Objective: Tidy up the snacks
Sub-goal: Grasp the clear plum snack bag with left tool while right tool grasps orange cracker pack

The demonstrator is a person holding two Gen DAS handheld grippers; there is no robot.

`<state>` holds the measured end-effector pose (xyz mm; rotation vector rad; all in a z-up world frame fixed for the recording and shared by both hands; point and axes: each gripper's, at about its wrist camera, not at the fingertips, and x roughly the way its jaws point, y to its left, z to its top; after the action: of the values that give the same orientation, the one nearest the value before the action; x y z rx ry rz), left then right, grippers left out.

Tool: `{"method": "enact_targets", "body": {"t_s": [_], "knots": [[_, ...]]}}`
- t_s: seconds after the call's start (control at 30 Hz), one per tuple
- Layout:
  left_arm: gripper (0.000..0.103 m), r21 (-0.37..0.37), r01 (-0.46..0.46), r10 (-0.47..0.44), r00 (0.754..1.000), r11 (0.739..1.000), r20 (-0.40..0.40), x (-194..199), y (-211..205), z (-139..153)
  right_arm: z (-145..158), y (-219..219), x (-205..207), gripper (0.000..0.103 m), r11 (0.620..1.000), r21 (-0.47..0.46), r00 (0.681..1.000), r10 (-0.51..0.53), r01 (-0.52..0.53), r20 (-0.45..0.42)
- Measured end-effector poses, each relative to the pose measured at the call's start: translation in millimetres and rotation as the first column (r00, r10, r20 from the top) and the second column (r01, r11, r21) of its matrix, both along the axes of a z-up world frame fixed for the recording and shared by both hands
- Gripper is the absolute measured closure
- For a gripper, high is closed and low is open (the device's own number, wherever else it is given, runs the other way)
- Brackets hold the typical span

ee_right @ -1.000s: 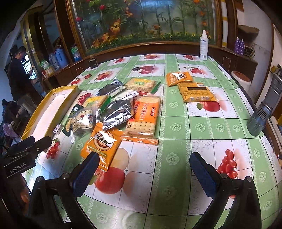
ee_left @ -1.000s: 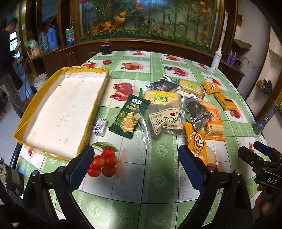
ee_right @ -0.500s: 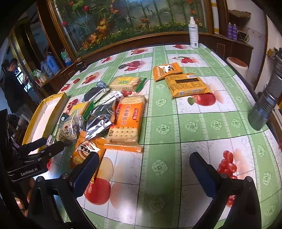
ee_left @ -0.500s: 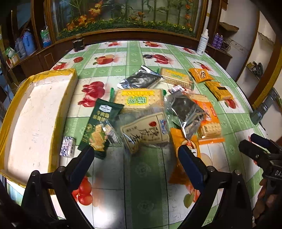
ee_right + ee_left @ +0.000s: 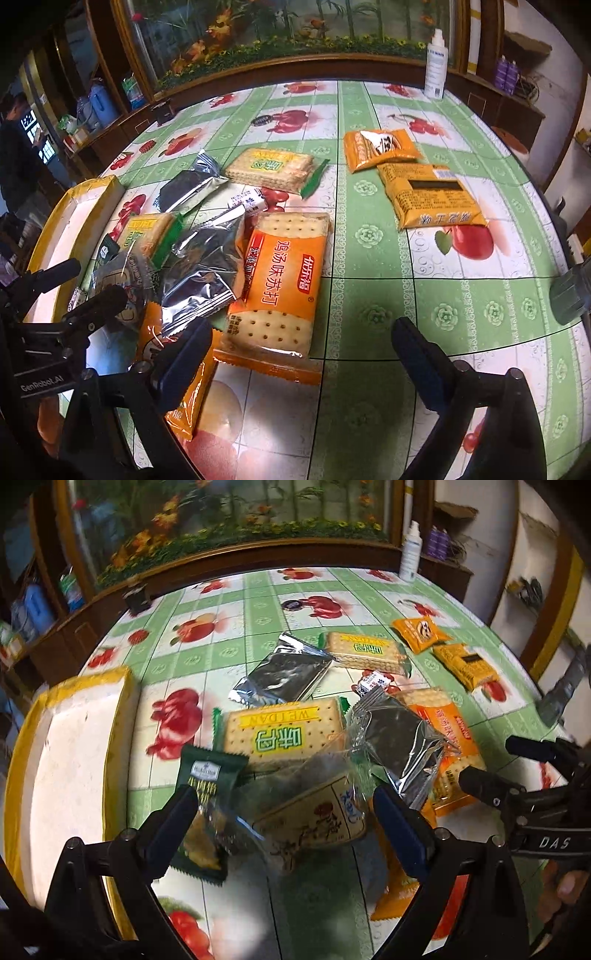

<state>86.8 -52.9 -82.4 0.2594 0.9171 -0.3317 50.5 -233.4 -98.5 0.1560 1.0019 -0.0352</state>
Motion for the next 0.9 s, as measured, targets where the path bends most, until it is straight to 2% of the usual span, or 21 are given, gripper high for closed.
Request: {"method": "enact_targets", "body": {"t_s": [0.1,0.2,0.27,0.4,0.53,0.6,0.67,0.7,0.73,0.77,0.9], "knots": [[0.006,0.047,0.037,-0.036,0.999,0.998,-0.010,6.0,-5.4,-9.2,-5.1,-1.1,5.1,0.011,1.000,0.015,1.000,0.007,-0.007,-0.012],[0.007,0.048,0.061,-0.060,0.998,0.997,-0.018,6.7,-2.3,-14.9,-6.4,3.7,12.4,0.016,0.999,0.020,0.999,0.031,-0.031,-0.014],[0.013,0.061,0.072,-0.070,0.997,0.996,-0.024,5.0,-1.0,-18.8,-7.5,8.5,18.8,0.016,0.999,0.005,0.999,0.045,-0.045,-0.016],[0.015,0.103,0.084,-0.082,0.996,0.991,-0.032,1.0,-1.7,-26.2,-15.7,13.7,31.2,0.018,0.998,-0.001,0.998,0.056,-0.056,-0.040],[0.020,0.090,0.090,-0.086,0.995,0.992,-0.047,-3.4,0.4,-25.8,-19.8,17.0,40.3,0.019,0.998,-0.030,0.998,0.051,-0.053,-0.047],[0.025,0.091,0.079,-0.076,0.996,0.993,-0.041,-5.4,3.1,-25.6,-21.3,19.4,43.2,0.022,0.996,-0.071,0.997,0.056,-0.059,-0.047],[0.036,0.084,0.067,-0.064,0.997,0.994,-0.035,-7.2,7.0,-24.2,-22.5,21.8,42.0,0.031,0.990,-0.125,0.997,0.060,-0.065,-0.043],[0.039,0.072,0.060,-0.058,0.998,0.996,-0.034,-8.0,10.4,-22.2,-21.5,21.4,40.4,0.040,0.990,-0.128,0.998,0.061,-0.065,-0.035],[0.047,0.056,0.055,-0.053,0.998,0.997,-0.039,-8.4,13.7,-20.6,-20.0,19.8,38.8,0.048,0.990,-0.123,0.998,0.060,-0.063,-0.027],[0.055,0.036,0.053,-0.051,0.998,0.998,-0.049,-8.0,16.8,-19.4,-19.5,17.9,37.7,0.048,0.990,-0.126,0.998,0.056,-0.059,-0.031],[0.065,-0.009,0.032,-0.032,0.998,0.999,-0.050,-12.5,24.8,-13.0,-18.5,10.1,30.0,0.048,0.994,-0.098,0.999,0.050,-0.051,-0.019]]}}
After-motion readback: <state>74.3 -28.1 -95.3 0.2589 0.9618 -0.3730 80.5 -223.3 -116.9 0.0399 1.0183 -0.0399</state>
